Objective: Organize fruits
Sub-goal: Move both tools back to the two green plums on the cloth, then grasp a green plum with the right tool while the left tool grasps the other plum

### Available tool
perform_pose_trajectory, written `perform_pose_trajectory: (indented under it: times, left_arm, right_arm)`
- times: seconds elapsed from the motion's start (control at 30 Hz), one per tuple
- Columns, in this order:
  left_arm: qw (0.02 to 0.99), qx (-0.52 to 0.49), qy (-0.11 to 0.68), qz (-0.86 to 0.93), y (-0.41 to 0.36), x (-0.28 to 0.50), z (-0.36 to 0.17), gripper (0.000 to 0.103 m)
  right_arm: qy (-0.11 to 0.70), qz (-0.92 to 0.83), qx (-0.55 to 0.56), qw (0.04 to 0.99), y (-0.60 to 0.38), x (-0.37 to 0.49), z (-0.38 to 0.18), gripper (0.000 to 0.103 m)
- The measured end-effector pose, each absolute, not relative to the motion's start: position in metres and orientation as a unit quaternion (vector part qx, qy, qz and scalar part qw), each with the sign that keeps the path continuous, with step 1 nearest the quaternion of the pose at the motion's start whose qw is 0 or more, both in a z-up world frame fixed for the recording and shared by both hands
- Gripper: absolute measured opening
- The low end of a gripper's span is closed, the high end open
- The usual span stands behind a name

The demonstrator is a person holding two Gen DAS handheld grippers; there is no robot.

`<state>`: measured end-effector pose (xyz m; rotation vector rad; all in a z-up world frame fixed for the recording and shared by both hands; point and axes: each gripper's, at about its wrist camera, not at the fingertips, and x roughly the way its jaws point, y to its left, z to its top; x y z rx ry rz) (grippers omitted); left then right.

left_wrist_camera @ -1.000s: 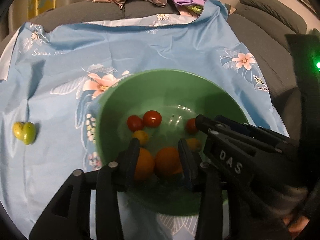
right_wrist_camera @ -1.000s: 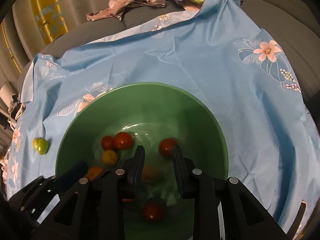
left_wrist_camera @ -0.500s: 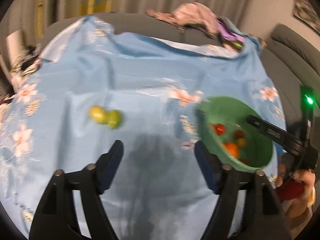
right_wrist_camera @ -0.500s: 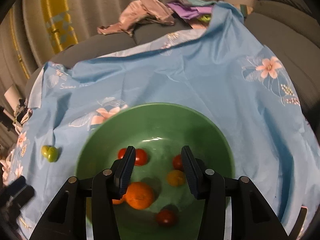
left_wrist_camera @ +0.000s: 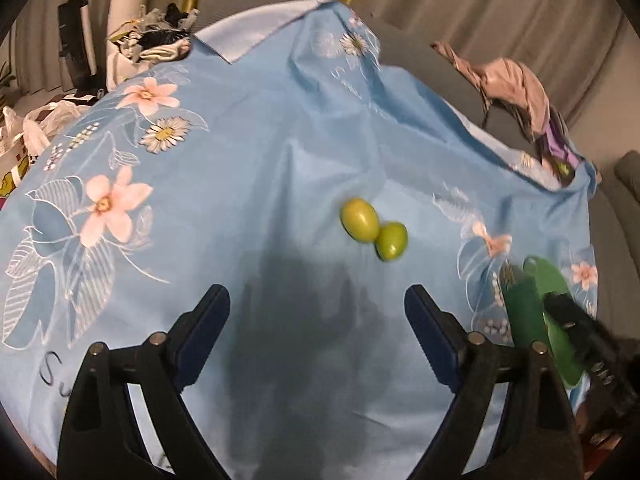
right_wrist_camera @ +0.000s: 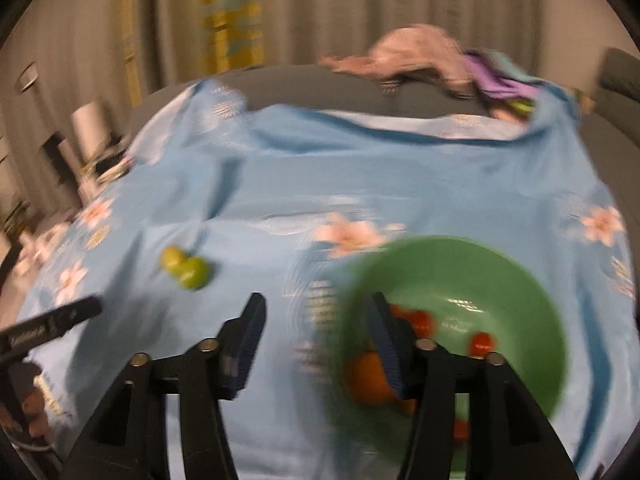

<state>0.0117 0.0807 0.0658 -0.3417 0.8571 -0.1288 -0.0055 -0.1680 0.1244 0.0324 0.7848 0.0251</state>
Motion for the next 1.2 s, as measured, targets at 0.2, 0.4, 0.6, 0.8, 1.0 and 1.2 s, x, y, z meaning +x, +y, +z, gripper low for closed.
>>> perform_pose_trajectory:
  times: [0.2, 0.4, 0.6, 0.8, 1.0, 1.2]
  left_arm:
    - [0.899, -0.17, 0.403, -0.042, 0.094, 0.009, 0.071, 0.074]
    - [0.909, -0.154, 0.385, -0.048, 0.097, 0.009, 0.076, 0.066]
    - [0.903, -0.174, 0.39, -0.046, 0.106, 0.013, 0.072, 0.066]
    - [0.894, -0.195, 0.399, -0.055, 0.106, 0.017, 0.07, 0.066]
    - [0.889, -0.198, 0.407, -0.074, 0.096, 0.024, 0.07, 0.066]
    - [0.875, -0.202, 0.433, -0.082, 0.088, 0.041, 0.053, 0.062]
  right_arm:
    - [0.471, 0.058, 0.126, 0.871, -0.125, 0.066, 0.089, 0.059]
    - [0.486, 0.039, 0.179, 0.855, -0.104, 0.111, 0.065, 0.048]
    - [0.493, 0.049, 0.171, 0.851, -0.088, 0.122, 0.044, 0.046]
    - [0.492, 0.051, 0.165, 0.853, -0.095, 0.118, 0.044, 0.034]
    - [0.487, 0.055, 0.134, 0.861, -0.113, 0.081, 0.069, 0.034]
    - [0.518, 0.083, 0.086, 0.847, -0.118, 0.044, 0.056, 0.034]
